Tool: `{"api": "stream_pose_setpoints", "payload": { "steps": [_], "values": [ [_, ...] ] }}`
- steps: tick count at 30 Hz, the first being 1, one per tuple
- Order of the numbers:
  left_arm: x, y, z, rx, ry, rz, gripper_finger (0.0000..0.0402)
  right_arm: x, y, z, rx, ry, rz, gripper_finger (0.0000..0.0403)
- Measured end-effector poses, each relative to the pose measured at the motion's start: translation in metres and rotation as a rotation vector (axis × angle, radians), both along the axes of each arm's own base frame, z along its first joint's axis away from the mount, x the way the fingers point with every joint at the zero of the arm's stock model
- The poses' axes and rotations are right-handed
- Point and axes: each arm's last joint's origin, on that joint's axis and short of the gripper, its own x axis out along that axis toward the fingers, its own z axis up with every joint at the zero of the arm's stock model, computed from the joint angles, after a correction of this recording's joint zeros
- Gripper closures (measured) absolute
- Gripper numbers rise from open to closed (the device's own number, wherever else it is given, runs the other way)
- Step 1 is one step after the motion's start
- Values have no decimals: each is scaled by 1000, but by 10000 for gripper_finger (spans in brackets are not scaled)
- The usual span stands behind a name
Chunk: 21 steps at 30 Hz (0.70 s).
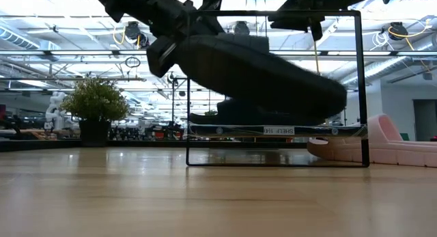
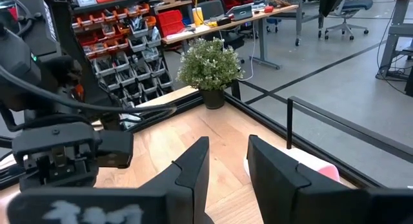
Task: Pick and place slides into the shelf
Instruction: Put the black slipper on the shelf
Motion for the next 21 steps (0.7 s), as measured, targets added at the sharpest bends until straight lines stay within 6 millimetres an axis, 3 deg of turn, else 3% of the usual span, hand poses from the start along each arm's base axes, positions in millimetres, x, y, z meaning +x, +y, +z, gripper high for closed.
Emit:
{"api": "stream_pose_setpoints", "payload": {
  "steps": [21],
  "values": [
    [6, 1, -6, 83, -23, 30, 401, 0, 0, -1, -12, 16, 2, 308]
  ]
}}
